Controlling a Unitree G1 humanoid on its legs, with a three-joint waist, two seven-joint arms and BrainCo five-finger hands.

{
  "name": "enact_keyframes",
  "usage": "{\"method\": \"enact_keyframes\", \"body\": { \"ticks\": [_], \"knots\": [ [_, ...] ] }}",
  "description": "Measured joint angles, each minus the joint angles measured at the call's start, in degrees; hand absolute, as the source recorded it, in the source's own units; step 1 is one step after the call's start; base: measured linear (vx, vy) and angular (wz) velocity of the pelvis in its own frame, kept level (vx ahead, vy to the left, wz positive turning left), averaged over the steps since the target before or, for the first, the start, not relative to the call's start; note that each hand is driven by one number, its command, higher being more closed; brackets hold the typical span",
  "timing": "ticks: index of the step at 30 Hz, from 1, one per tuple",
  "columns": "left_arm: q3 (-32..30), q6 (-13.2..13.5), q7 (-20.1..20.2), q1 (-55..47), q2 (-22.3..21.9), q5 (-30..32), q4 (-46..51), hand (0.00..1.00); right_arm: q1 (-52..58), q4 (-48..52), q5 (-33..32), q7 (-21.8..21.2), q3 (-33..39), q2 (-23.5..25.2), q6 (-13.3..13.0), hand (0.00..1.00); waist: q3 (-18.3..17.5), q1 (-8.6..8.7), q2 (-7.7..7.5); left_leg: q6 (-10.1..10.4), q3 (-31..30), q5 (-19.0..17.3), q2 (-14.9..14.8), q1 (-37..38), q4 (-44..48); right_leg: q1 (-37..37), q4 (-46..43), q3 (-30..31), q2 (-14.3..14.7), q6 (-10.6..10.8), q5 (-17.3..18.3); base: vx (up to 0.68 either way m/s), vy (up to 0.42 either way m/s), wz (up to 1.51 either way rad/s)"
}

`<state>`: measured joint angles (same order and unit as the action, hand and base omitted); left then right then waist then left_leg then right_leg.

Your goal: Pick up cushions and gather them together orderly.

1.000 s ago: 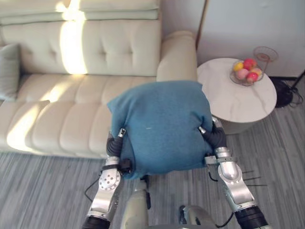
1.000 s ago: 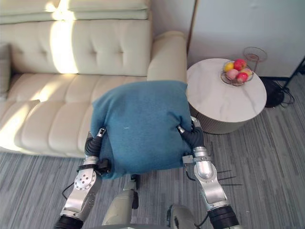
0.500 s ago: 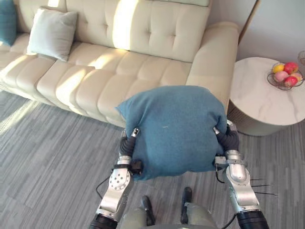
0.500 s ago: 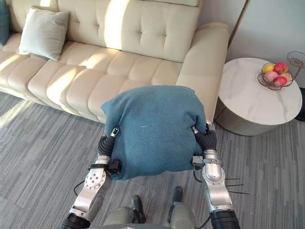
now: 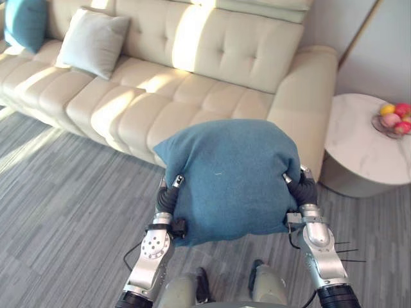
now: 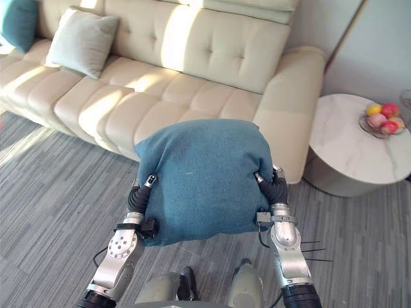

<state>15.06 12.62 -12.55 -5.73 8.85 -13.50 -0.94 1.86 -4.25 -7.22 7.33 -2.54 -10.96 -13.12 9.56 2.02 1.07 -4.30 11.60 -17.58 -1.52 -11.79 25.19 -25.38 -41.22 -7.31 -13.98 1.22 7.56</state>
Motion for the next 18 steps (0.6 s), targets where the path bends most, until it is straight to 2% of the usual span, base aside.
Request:
{"method": "enact_keyframes", "body": {
  "ticks": [1, 2, 3, 4, 6, 8, 9, 10, 11, 12, 13, 14, 16, 17, 18],
  "knots": [
    [0.0, 0.0, 0.0, 0.0, 0.5, 0.0, 0.0, 1.00, 0.4, 0.0, -0.1, 0.0, -0.2, 0.2, 0.0, 1.00, 0.1, 0.05, 0.18, 0.0, -0.7, -0.3, -0.2, 0.5, 0.0, -0.7, 0.4, 0.6, 1.1, 0.4, 1.3, 0.23, 0.036, 0.48],
    [0.0, 0.0, 0.0, 0.3, 1.3, 0.0, 0.0, 1.00, 0.9, 0.0, -0.4, -0.1, -0.4, 0.6, 0.0, 1.00, 0.1, 0.45, 0.07, 0.0, -2.2, -1.0, -0.3, 0.9, 0.0, -2.4, 2.7, 1.5, 3.4, 1.0, 2.1, 0.33, -0.014, 0.71],
    [0.1, 0.0, 0.1, 0.8, 1.4, 0.0, -0.4, 1.00, 1.0, -0.4, -1.3, -0.1, -0.4, 0.6, 0.0, 1.00, 0.4, 1.23, 0.14, 0.0, -4.3, -1.9, -0.1, 2.0, 0.0, -3.1, 9.7, 1.4, 5.5, 2.1, 1.0, 0.27, -0.022, 0.74],
    [0.2, 0.0, 0.1, 0.9, 1.5, 0.0, -0.6, 1.00, 1.0, -0.7, -1.3, -0.1, -0.3, 0.5, 0.0, 1.00, 0.5, 1.52, 0.07, 0.2, -4.8, -2.3, 0.1, 2.7, -0.1, -3.1, 12.8, 1.2, 6.1, 2.7, 0.4, 0.31, -0.044, 0.86],
    [0.9, 0.0, 0.4, 2.1, 1.4, 0.0, -1.9, 1.00, 1.6, -1.2, -1.7, -0.1, 0.4, 0.3, 0.0, 1.00, 0.9, 2.95, -0.96, 1.7, -8.0, -4.2, 2.3, 6.6, -0.4, -2.4, 29.2, 0.9, 6.8, 3.7, -7.4, 0.40, -0.093, 0.90],
    [1.2, -0.2, 0.9, 2.8, 1.5, 0.1, -2.2, 1.00, 2.5, -1.1, -1.7, -0.1, 0.9, 0.4, 0.0, 1.00, 0.8, 3.70, -1.80, 2.8, -10.4, -7.1, 4.1, 9.6, 0.1, -2.8, 32.0, 1.9, 6.0, 2.2, -9.0, 0.52, -0.210, 0.92],
    [2.6, -0.2, 1.3, 3.0, 0.9, 0.2, -2.8, 1.00, 4.2, -1.1, -1.7, -0.1, 2.1, -0.2, 0.0, 1.00, 0.2, 3.86, -0.49, 4.4, -12.4, -9.3, 3.2, 12.2, -0.2, -3.7, 26.2, 2.1, 6.3, 0.0, -14.1, 0.64, -0.289, 0.82],
    [3.0, -0.3, 1.5, 2.7, 0.5, 0.2, -3.1, 1.00, 5.0, -1.1, -1.8, -0.1, 2.3, -0.4, 0.0, 1.00, -0.5, 3.57, 0.53, 5.4, -12.6, -9.7, 2.6, 13.0, 0.4, -4.2, 23.7, 1.2, 6.6, -0.1, -14.3, 0.48, -0.204, 0.67],
    [3.0, -0.3, 2.0, 2.7, -0.4, 0.2, -3.3, 1.00, 5.6, -1.1, -1.8, -0.1, 2.5, -0.6, 0.2, 1.00, -1.2, 3.80, 2.35, 7.1, -12.1, -9.2, 0.0, 11.2, 5.6, -4.3, 21.0, -0.7, 7.3, -1.1, -13.8, 0.47, -0.189, 0.28],
    [2.7, -0.4, 2.1, 2.7, -0.9, 0.2, -3.4, 1.00, 5.2, -1.1, -1.8, -0.1, 2.5, -0.7, 0.7, 1.00, -1.4, 3.39, 3.45, 10.6, -10.2, -7.2, -3.0, 8.4, 12.4, -3.7, 20.0, -1.9, 9.2, -2.7, -11.8, 0.58, -0.220, 0.04],
    [2.3, -0.6, 2.2, 2.6, -1.0, 0.0, -3.5, 1.00, 4.9, -0.6, -1.7, -0.1, 2.5, -0.4, 1.1, 1.00, -1.4, 2.98, 3.66, 12.1, -7.7, -2.7, -6.1, 6.1, 19.8, -2.3, 19.1, -2.1, 11.5, -4.4, -10.7, 0.70, -0.270, -0.52],
    [2.0, -1.1, 2.3, 2.3, -1.3, -0.1, -4.0, 1.00, 6.0, 1.8, -1.7, 0.2, 2.5, -0.4, 1.3, 1.00, -1.3, 2.05, 3.59, 10.8, -5.0, 3.4, -9.9, 4.1, 27.7, 0.8, 19.4, -1.5, 14.0, -6.1, -9.0, 0.59, -0.203, -0.65],
    [2.0, -1.0, 2.4, 1.7, -2.0, -0.5, -4.0, 1.00, 7.9, 6.1, -1.7, 0.6, 2.6, -0.3, 1.2, 1.00, -1.3, 1.48, 3.47, 10.1, -1.5, 2.7, -13.7, 3.1, 33.6, 5.9, 21.4, -0.4, 16.1, -6.9, -7.5, 0.58, -0.143, -0.58],
    [2.0, -1.0, 2.5, 1.9, -2.2, -0.6, -3.8, 1.00, 9.1, 9.6, -1.7, 1.1, 3.0, 0.1, 0.9, 1.00, -1.4, 1.54, 2.80, 7.7, 1.6, 1.2, -15.0, 1.6, 33.4, 8.9, 23.2, 1.1, 16.2, -7.0, -6.6, 0.48, -0.094, -0.42],
    [2.0, -1.0, 2.5, 2.1, -2.2, -0.6, -3.5, 1.00, 9.3, 10.9, -1.7, 1.2, 3.4, 0.3, 0.8, 1.00, -1.3, 1.51, 2.64, 6.6, 2.8, 0.6, -15.3, 0.9, 32.4, 10.0, 24.0, 1.7, 16.2, -6.9, -6.4, 0.40, -0.060, -0.41]
  ]
}}
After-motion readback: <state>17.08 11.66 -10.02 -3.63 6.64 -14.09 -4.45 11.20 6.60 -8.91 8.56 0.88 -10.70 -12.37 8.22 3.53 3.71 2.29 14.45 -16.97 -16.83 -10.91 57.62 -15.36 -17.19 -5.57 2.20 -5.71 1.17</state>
